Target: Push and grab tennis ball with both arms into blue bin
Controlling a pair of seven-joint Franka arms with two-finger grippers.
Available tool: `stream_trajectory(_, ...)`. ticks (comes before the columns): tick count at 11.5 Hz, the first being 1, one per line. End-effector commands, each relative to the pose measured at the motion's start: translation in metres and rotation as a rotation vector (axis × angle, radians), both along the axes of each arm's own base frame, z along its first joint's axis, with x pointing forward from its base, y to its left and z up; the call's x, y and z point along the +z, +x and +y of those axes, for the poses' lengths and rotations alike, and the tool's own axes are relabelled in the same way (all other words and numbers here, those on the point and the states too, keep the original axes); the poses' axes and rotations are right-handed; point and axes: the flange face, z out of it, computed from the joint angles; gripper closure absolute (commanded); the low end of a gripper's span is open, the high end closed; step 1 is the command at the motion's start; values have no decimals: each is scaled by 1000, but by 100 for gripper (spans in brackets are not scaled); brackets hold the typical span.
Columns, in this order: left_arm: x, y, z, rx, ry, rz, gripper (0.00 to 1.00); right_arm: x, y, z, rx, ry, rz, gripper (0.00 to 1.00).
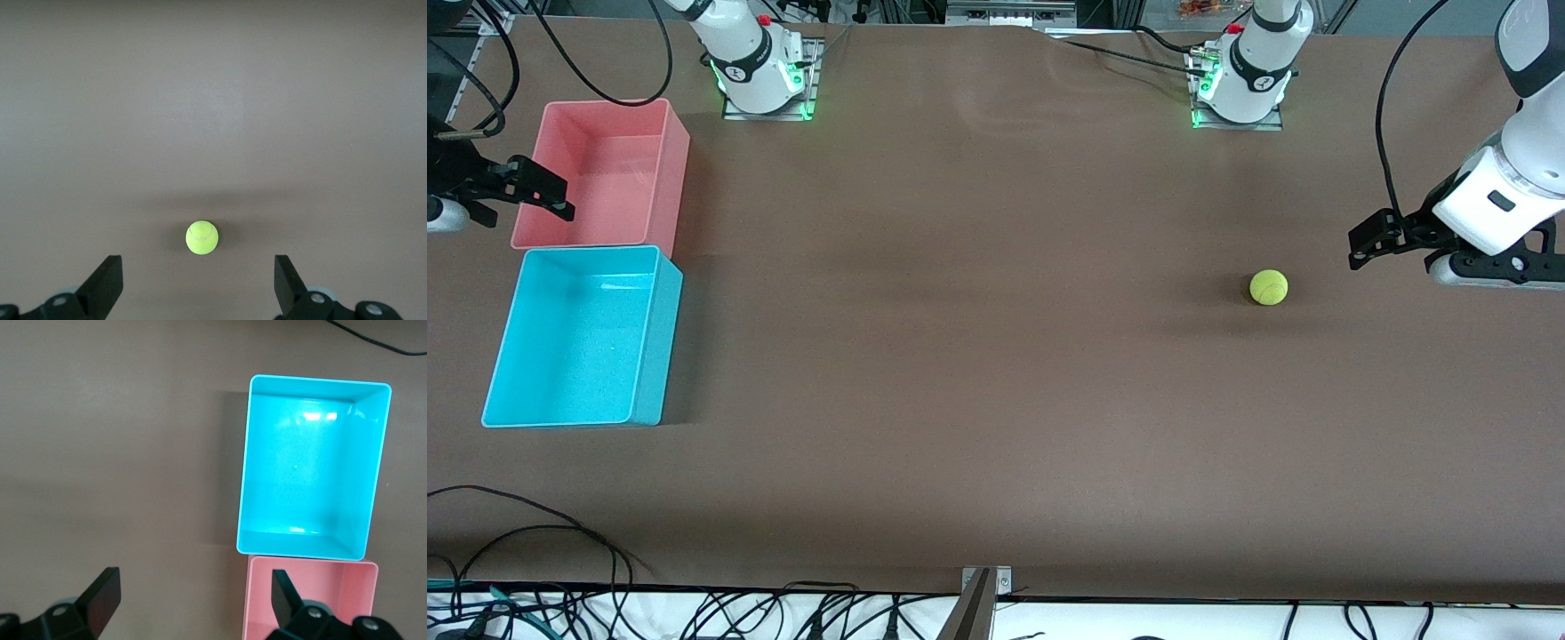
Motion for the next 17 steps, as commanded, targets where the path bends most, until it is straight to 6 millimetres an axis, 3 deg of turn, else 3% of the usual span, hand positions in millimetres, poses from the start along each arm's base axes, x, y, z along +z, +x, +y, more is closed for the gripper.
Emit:
stream_trajectory(1, 5, 0, 0, -20, -27, 3, 0, 7, 0, -1, -8, -9, 11, 0)
stream_trajectory(17, 11, -6, 2, -17, -28, 19, 0, 9, 1, -2, -10, -7, 3, 0)
